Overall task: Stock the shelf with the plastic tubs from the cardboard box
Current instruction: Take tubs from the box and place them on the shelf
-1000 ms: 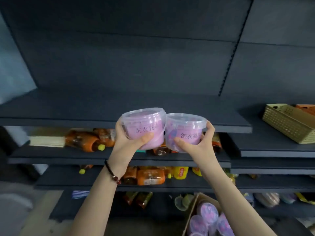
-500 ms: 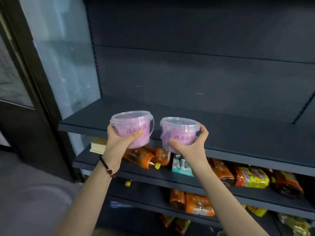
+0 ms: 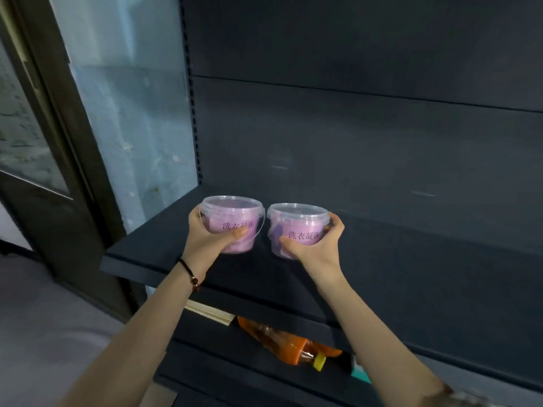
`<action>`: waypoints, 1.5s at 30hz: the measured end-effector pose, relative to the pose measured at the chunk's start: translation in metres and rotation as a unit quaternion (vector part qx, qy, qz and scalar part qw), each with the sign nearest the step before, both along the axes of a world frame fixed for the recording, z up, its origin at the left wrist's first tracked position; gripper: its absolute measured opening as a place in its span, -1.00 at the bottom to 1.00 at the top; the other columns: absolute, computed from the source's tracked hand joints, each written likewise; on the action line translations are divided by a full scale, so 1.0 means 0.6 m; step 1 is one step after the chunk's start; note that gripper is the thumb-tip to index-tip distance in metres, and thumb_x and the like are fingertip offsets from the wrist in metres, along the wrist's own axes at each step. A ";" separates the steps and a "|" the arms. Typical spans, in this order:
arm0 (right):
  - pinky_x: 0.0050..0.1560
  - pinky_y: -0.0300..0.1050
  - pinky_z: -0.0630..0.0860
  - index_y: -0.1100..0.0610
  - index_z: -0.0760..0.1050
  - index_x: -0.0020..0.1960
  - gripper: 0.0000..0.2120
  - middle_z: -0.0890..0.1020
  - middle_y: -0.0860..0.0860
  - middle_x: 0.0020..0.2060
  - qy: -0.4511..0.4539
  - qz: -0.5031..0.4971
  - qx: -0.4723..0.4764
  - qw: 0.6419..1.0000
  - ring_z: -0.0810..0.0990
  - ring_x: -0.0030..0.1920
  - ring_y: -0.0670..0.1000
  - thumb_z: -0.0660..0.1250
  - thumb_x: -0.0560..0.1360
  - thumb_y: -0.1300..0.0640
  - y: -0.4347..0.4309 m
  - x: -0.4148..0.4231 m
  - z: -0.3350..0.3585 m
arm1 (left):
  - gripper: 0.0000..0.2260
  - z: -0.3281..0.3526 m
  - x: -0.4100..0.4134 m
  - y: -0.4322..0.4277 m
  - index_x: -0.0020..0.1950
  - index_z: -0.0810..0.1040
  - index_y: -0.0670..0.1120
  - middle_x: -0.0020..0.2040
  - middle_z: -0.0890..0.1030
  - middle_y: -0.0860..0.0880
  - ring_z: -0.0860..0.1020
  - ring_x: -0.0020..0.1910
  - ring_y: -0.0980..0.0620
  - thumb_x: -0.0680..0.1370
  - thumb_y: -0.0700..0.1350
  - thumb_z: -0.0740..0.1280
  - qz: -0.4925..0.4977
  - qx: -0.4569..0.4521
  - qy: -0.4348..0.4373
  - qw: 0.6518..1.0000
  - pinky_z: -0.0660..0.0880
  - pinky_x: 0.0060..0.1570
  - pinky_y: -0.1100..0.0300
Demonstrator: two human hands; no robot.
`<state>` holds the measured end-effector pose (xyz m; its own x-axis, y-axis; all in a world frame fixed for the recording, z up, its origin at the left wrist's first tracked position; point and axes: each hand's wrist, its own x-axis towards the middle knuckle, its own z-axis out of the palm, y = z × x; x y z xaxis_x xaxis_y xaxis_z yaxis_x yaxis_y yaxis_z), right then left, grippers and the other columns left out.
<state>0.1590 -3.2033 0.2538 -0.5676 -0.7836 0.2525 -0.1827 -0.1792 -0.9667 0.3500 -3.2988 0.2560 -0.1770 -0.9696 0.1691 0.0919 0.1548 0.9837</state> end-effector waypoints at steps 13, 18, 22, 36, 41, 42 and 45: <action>0.14 -0.29 0.46 -0.16 0.09 0.43 0.08 0.39 -0.19 0.25 0.027 -0.080 0.030 0.996 0.45 0.21 -0.19 0.65 0.10 0.04 -0.203 0.062 -0.033 | -0.18 -0.033 0.040 -0.250 0.32 0.26 0.00 0.20 0.41 0.07 0.44 0.22 0.04 0.20 -0.26 0.63 -0.021 -0.043 -0.079 0.996 0.48 -0.08 0.36; -0.14 -0.52 0.43 -0.30 0.08 0.32 0.01 0.40 -0.38 0.13 0.032 -0.110 0.054 0.992 0.44 0.07 -0.42 0.65 0.09 -0.02 -0.252 0.087 -0.047 | -0.13 -0.044 0.047 -0.321 0.36 0.31 -0.10 0.26 0.45 -0.04 0.48 0.23 0.02 0.12 -0.16 0.63 -0.059 -0.056 -0.081 0.993 0.52 0.18 0.05; -0.14 -0.60 0.39 -0.27 0.09 0.32 0.02 0.40 -0.37 0.13 0.038 -0.128 0.066 0.989 0.42 0.07 -0.47 0.66 0.08 0.00 -0.287 0.094 -0.052 | -0.13 -0.059 0.049 -0.370 0.36 0.21 -0.05 0.25 0.44 -0.03 0.48 0.21 0.04 0.21 -0.26 0.63 -0.075 -0.046 -0.083 0.993 0.50 0.11 0.26; 0.34 0.01 0.39 -0.01 -0.07 0.54 0.19 0.35 -0.04 0.41 0.085 -0.160 0.156 0.971 0.36 0.40 0.00 0.64 0.16 -0.01 -0.362 0.078 -0.039 | -0.04 -0.050 0.039 -0.439 0.50 0.18 -0.10 0.42 0.38 -0.10 0.37 0.39 -0.08 0.22 -0.01 0.61 -0.112 -0.049 -0.214 0.969 0.34 0.37 -0.06; 0.31 -0.09 0.40 0.06 0.04 0.54 -0.01 0.40 0.01 0.38 0.047 -0.148 0.138 0.978 0.44 0.32 0.00 0.58 0.31 0.10 -0.308 0.078 -0.041 | -0.17 -0.047 0.057 -0.379 0.48 0.22 -0.12 0.40 0.34 -0.14 0.34 0.38 -0.09 0.32 -0.12 0.58 0.006 -0.056 -0.196 0.979 0.32 0.36 0.01; 0.25 -0.12 0.44 0.06 0.14 0.50 -0.13 0.45 0.00 0.33 0.051 -0.157 0.131 0.978 0.49 0.25 -0.01 0.56 0.34 0.09 -0.290 0.078 -0.038 | -0.30 -0.045 0.064 -0.362 0.40 0.31 -0.10 0.31 0.41 -0.12 0.41 0.30 -0.09 0.34 -0.10 0.56 0.017 -0.061 -0.188 0.980 0.39 0.27 0.05; 0.08 -0.30 0.50 0.07 0.37 0.35 -0.41 0.56 -0.03 0.13 0.058 -0.168 0.111 0.978 0.57 0.10 -0.04 0.51 0.39 0.08 -0.214 0.071 -0.028 | -0.68 -0.035 0.077 -0.295 0.05 0.48 0.00 0.03 0.56 -0.01 0.55 0.09 -0.06 0.39 -0.02 0.51 0.005 -0.080 -0.188 0.979 0.46 0.08 0.13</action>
